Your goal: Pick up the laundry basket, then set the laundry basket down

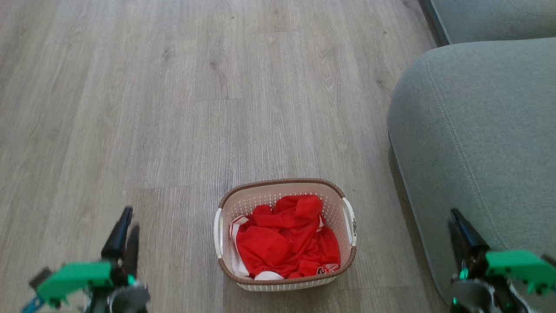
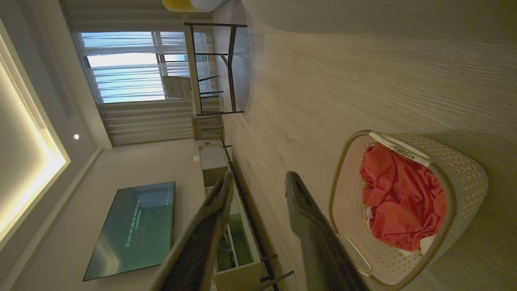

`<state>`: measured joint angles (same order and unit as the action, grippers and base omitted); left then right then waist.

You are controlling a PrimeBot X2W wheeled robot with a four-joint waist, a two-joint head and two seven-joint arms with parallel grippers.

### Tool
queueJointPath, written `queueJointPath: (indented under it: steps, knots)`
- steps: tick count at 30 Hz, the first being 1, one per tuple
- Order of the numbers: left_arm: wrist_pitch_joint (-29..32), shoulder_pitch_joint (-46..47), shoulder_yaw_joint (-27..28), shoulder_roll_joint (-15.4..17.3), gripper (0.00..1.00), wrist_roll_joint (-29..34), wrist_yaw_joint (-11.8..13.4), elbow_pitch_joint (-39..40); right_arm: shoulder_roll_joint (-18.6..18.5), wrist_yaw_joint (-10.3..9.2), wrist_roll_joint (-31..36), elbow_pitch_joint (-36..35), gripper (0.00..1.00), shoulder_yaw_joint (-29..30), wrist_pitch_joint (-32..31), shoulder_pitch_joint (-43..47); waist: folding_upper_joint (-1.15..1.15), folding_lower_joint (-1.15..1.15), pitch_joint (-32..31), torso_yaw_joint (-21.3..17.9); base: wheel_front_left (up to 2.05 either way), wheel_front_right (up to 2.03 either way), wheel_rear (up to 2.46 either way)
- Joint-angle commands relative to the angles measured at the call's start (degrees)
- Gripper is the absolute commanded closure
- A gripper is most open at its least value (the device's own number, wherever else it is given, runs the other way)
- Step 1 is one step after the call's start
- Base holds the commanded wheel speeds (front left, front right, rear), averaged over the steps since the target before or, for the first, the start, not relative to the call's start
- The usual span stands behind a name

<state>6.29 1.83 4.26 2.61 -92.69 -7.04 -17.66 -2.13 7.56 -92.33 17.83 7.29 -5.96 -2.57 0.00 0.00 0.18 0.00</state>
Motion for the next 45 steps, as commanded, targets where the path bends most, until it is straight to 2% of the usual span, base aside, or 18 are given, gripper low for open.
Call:
queueJointPath:
  steps: [1,18,25,30,35,45]
  knots:
    - [-0.1,0.3,0.0,0.0,0.00,0.1,0.0,0.3,0.0,0.00,0.1,-0.4,0.00,0.0,0.1,-0.3,0.00,0.00,0.0,0.0,0.00,0.00,0.00]
    - [-1.3,2.5,-0.4,0.2,0.00,1.0,-0.1,0.7,-0.6,-0.01,1.0,-0.7,0.00,-0.7,1.9,-2.2,0.00,0.00,-0.1,0.1,0.00,0.00,0.00]
    - [-3.3,3.3,-1.3,1.1,0.00,3.8,-0.1,1.1,-1.5,-0.01,3.3,-0.4,0.00,-1.9,3.3,-3.1,0.00,0.00,-0.2,0.1,0.00,0.00,0.00]
    - [-4.9,4.3,-2.3,2.2,0.00,8.5,0.0,1.1,-2.8,-0.02,7.8,0.3,0.00,-3.3,4.7,-4.4,0.00,0.00,-0.4,0.1,0.00,0.00,0.00]
    - [-5.8,5.6,-3.3,3.2,0.00,15.0,1.1,1.4,-4.1,-0.02,15.3,1.1,0.00,-4.1,5.7,-6.0,0.00,0.00,-0.4,0.1,0.00,0.00,0.00]
    - [-7.6,8.1,-5.8,5.0,0.00,25.2,2.6,0.5,-4.5,-0.03,28.6,1.2,0.00,-4.3,7.4,-8.2,0.00,0.00,-0.5,0.1,0.00,0.00,0.00]
